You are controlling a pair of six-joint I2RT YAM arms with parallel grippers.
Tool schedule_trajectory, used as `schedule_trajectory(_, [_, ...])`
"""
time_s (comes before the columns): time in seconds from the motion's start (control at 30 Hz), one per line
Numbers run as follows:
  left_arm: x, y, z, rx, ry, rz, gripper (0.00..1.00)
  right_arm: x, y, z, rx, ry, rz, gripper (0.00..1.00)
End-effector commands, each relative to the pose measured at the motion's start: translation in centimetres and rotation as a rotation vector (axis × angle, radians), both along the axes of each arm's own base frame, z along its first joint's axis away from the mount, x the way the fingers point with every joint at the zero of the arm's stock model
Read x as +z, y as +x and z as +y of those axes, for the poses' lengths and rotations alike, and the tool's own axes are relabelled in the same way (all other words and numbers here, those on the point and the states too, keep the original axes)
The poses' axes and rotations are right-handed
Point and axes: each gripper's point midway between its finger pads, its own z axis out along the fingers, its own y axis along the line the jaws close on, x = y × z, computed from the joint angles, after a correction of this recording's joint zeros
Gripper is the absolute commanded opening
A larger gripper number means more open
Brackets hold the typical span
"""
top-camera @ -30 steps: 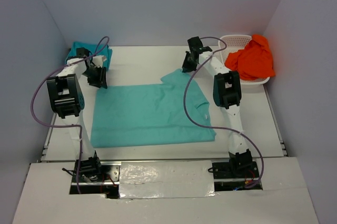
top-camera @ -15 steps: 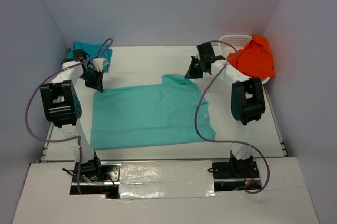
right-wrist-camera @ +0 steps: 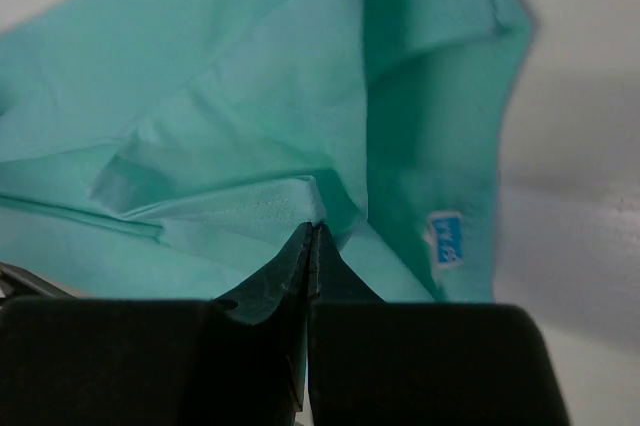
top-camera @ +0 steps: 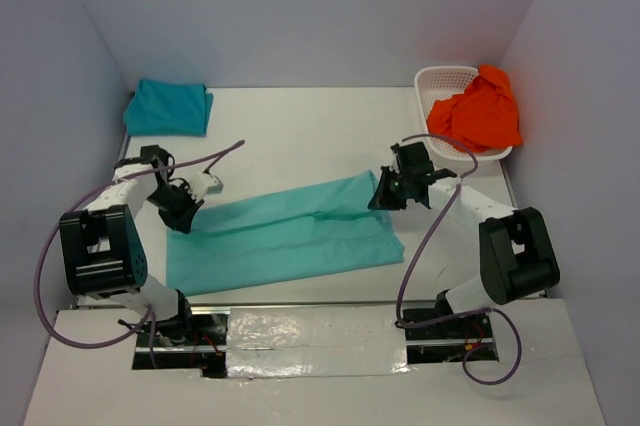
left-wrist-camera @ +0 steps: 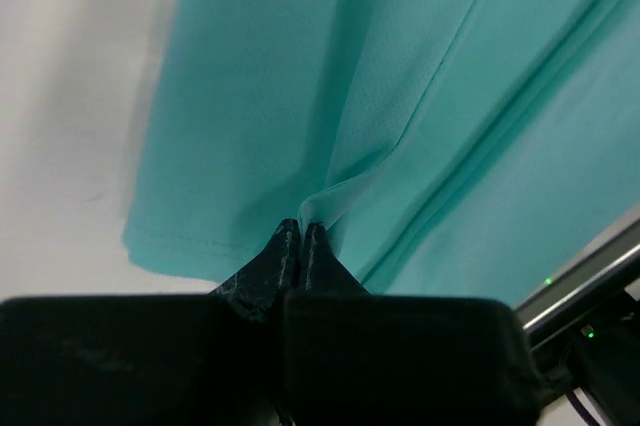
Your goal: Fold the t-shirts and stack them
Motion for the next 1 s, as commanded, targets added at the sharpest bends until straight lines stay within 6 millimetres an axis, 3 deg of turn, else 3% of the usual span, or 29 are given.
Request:
schedule_trajectory(0.0, [0.0,-1.8,0.3,-0.108,0.041,-0.01,0.0,0.5,-1.0,-0.3,-0.007,0.006,-0.05,0.0])
schedule_trajectory(0.13, [-1.2,-2.9,0.4,-0.138,0.09,0.008,0.0,-0.5,-1.7,-0.6,-0.004,-0.009,-0.021,0.0])
schedule_trajectory(0.4, [2.4,0.6,1.3,-0.099,0.14,-0.132,0.0,1.4,-2.3,0.0,0.021,-0.007,-0.055,0.0])
schedule_trajectory(0.53, [3.2,0.0,1.0,-0.129,0.137,-0.143,0.0,1.1,-3.5,0.3,0.037,-0.013,-0.049,0.0])
schedule_trajectory(0.67, [0.9,-2.8,1.0,-0.167,0.151,-0.075,0.0,-0.9,-4.9,0.6,0.058,-0.018,0.008,0.0])
schedule_trajectory(0.97, [-1.2,-3.8,1.8,-0.171,0.208,-0.072,0.0,-3.1,-5.9,-0.1,0.085,-0.08,0.069,0.0])
